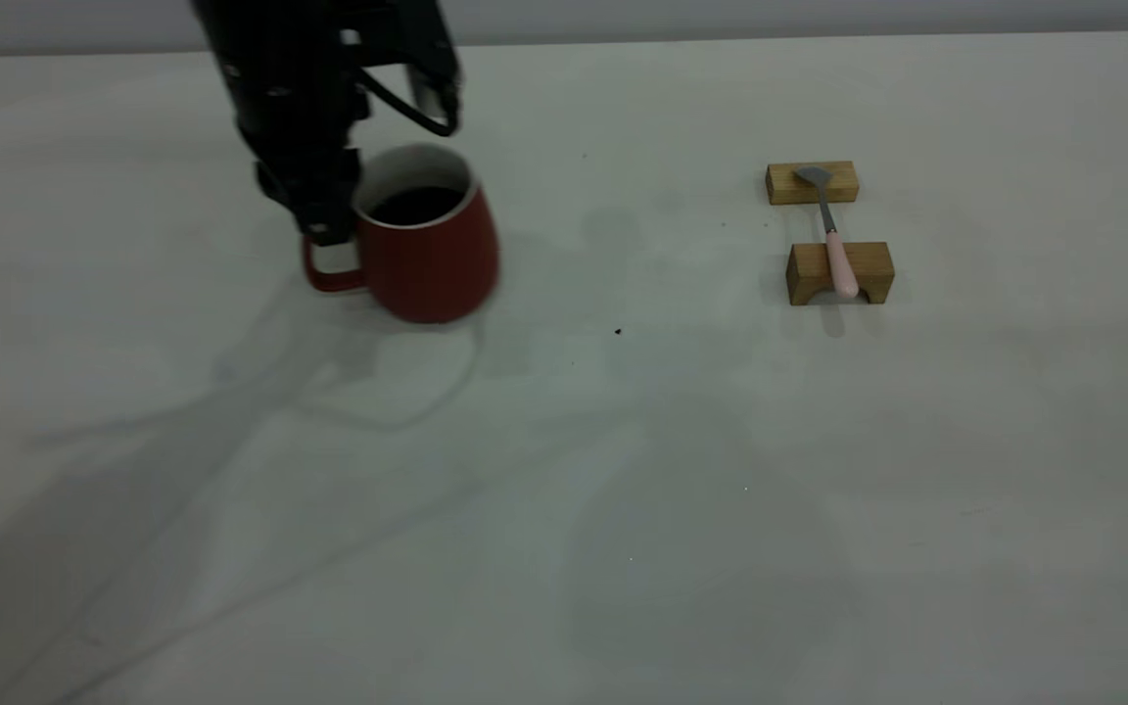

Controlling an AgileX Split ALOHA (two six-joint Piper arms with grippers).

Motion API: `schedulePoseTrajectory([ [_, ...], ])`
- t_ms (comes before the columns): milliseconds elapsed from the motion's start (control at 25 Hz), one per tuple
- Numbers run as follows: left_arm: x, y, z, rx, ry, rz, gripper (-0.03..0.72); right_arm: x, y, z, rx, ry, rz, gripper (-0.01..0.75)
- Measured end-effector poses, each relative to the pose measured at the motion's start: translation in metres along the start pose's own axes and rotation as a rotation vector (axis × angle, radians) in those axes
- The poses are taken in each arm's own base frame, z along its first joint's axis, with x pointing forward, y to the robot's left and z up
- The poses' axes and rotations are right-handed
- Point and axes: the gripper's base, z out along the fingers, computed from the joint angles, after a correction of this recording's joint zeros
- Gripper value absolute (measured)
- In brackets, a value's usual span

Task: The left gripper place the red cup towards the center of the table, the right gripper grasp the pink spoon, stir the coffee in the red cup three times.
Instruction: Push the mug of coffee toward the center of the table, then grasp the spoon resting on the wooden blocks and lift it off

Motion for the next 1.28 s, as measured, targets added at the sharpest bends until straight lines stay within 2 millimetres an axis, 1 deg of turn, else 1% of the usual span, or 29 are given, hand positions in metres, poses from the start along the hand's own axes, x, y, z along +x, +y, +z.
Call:
schedulePoseTrajectory([
  [120, -0.015, -0.009, -0.001, -0.013, -0.021, 0.021, 0.209, 0.0, 0.0, 0.0, 0.0, 0.0, 0.0, 0.578],
  [280, -0.027, -0.017, -0.002, -0.027, -0.043, 0.049, 0.209, 0.0, 0.0, 0.0, 0.0, 0.0, 0.0, 0.578],
  [400, -0.032, -0.02, -0.002, -0.03, -0.051, 0.056, 0.209, 0.0, 0.0, 0.0, 0.0, 0.0, 0.0, 0.578],
  [520, -0.032, -0.02, -0.002, -0.029, -0.052, 0.044, 0.209, 0.0, 0.0, 0.0, 0.0, 0.0, 0.0, 0.578],
  [600, -0.032, -0.02, -0.002, -0.029, -0.052, 0.04, 0.224, 0.0, 0.0, 0.0, 0.0, 0.0, 0.0, 0.578],
  [640, -0.032, -0.02, -0.002, -0.03, -0.054, 0.038, 0.248, 0.0, 0.0, 0.0, 0.0, 0.0, 0.0, 0.578],
  [680, -0.032, -0.02, -0.002, -0.032, -0.055, 0.036, 0.288, 0.0, 0.0, 0.0, 0.0, 0.0, 0.0, 0.578],
  [760, -0.033, -0.02, -0.002, -0.036, -0.056, 0.039, 0.391, 0.0, 0.0, 0.0, 0.0, 0.0, 0.0, 0.578],
  [840, -0.033, -0.019, -0.002, -0.04, -0.06, 0.035, 0.521, 0.0, 0.0, 0.0, 0.0, 0.0, 0.0, 0.578],
  [920, -0.034, -0.018, -0.004, -0.044, -0.064, 0.015, 0.627, 0.0, 0.0, 0.0, 0.0, 0.0, 0.0, 0.578],
  [960, -0.035, -0.016, -0.008, -0.045, -0.064, -0.007, 0.658, 0.0, 0.0, 0.0, 0.0, 0.0, 0.0, 0.578],
  [1040, -0.037, -0.011, -0.023, -0.044, -0.058, -0.075, 0.677, 0.0, 0.0, 0.0, 0.0, 0.0, 0.0, 0.578],
  [1120, -0.04, -0.001, -0.054, -0.063, -0.074, -0.176, 0.669, 0.0, 0.0, 0.0, 0.0, 0.0, 0.0, 0.578],
  [1160, -0.041, 0.004, -0.078, -0.082, -0.084, -0.231, 0.658, 0.0, 0.0, 0.0, 0.0, 0.0, 0.0, 0.578],
  [1200, -0.04, 0.008, -0.098, -0.095, -0.083, -0.263, 0.645, 0.0, 0.0, 0.0, 0.0, 0.0, 0.0, 0.578],
  [1280, -0.034, 0.011, -0.143, -0.11, -0.06, -0.321, 0.603, 0.0, 0.0, 0.0, 0.0, 0.0, 0.0, 0.578],
])
